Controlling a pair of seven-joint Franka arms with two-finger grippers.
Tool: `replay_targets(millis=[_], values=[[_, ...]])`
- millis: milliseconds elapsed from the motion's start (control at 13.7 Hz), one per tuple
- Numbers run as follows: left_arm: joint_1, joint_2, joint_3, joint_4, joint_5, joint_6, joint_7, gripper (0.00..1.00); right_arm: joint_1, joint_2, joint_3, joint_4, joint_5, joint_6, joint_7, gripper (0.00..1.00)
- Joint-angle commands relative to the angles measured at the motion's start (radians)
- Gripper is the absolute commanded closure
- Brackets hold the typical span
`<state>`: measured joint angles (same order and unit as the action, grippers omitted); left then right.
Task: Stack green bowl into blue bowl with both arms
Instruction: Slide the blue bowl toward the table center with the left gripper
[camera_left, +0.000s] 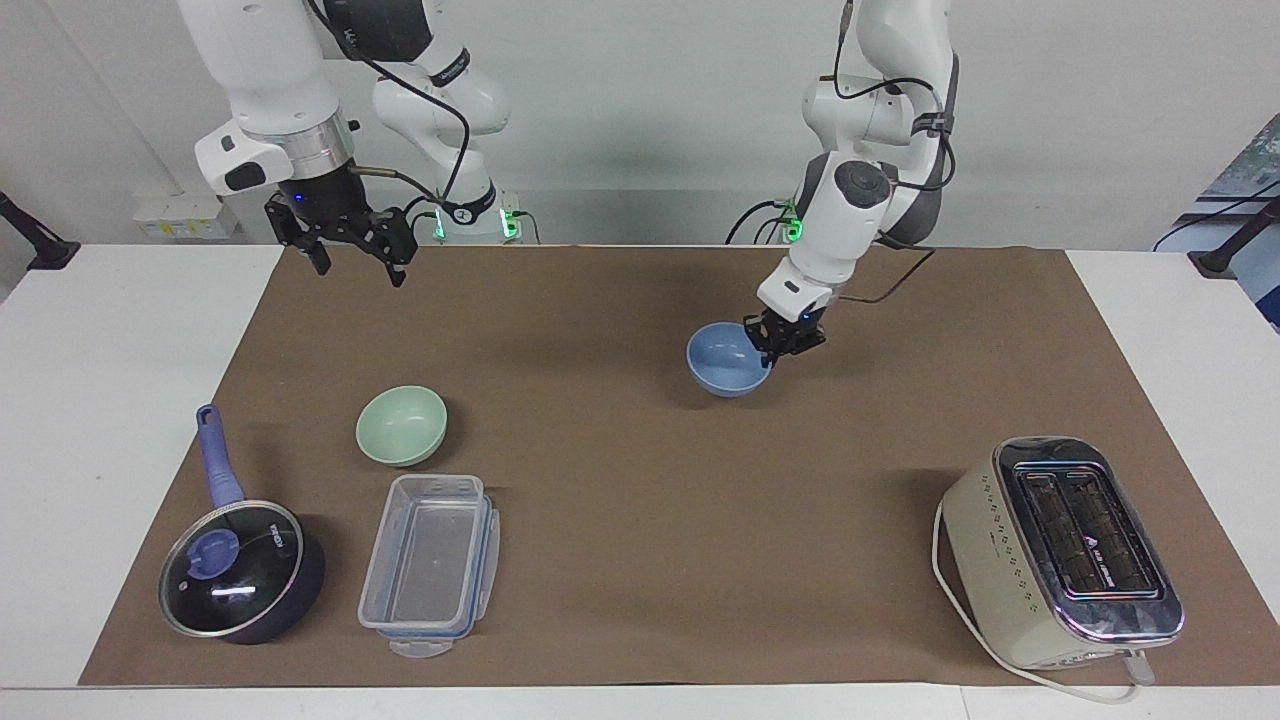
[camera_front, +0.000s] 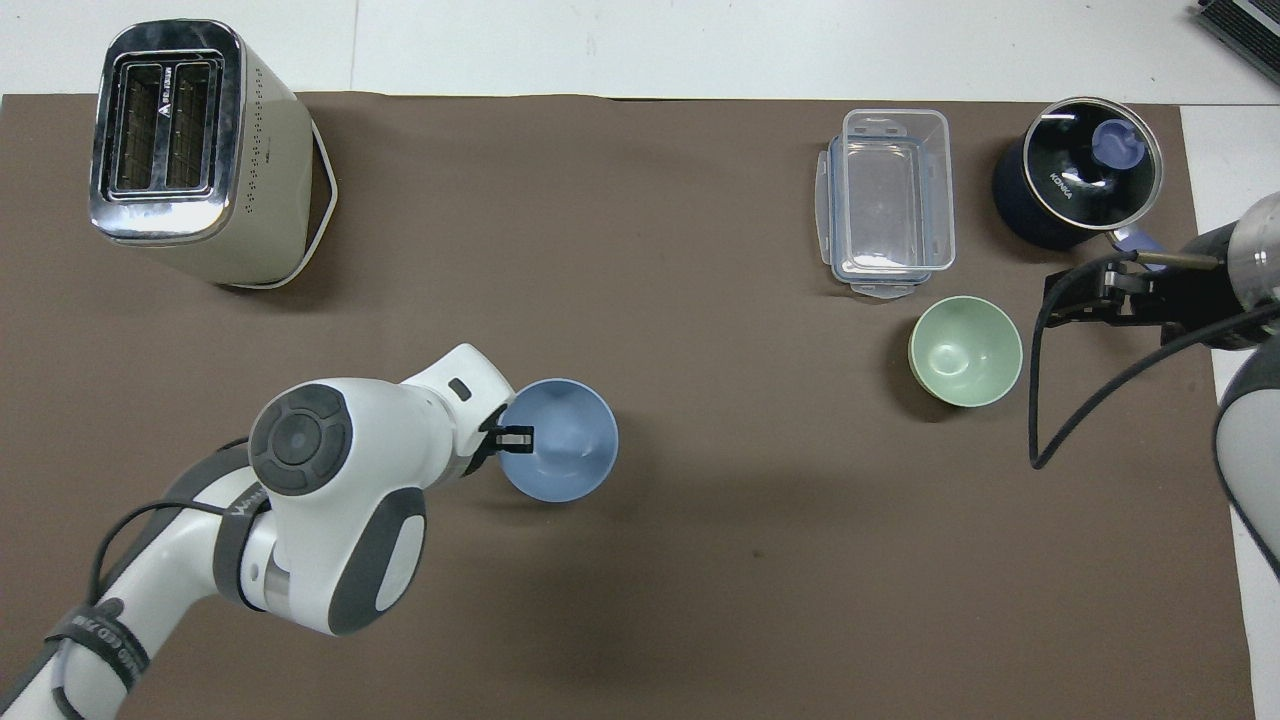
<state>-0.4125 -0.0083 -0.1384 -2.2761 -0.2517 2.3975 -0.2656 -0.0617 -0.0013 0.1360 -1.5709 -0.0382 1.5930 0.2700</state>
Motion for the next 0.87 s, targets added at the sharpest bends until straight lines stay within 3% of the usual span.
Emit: replay_targets(millis=[0,219,291,364,437,583,801], values=[[-0.11,0.011,0.017,-0.006,-0.035,0.022,-0.026,1.0,-0.015,0.012,0.008,0.022,0.003,-0.018,-0.029,0.0],[-0.181,0.047,0.017,-0.02,-0.035,0.1,-0.044,1.0,-0.013,0.012,0.008,0.022,0.003,-0.021,-0.031,0.0],[-0.193,0.047,0.017,-0.02,-0.035,0.117,-0.044,0.69,-0.013,0.012,0.008,0.022,0.003,-0.024,-0.035,0.0],[-0.196,0.047,0.017,-0.022,-0.034,0.126,-0.035,0.2,-0.015,0.012,0.008,0.02,0.003,-0.016,-0.037,0.0],[-0.189,0.054,0.019,-0.016,-0.034,0.127,-0.035,0.0,-0.013,0.012,0.008,0.02,0.003,-0.015,-0.037,0.0],[-0.161,0.053,0.023,-0.005,-0.034,0.117,-0.032,0.0,-0.013,0.011,0.01,0.005,0.004,0.024,-0.044,0.0],[-0.042,0.054,0.025,0.081,0.002,0.028,-0.023,0.0,-0.024,0.01,0.008,-0.032,0.004,0.087,-0.098,0.0]])
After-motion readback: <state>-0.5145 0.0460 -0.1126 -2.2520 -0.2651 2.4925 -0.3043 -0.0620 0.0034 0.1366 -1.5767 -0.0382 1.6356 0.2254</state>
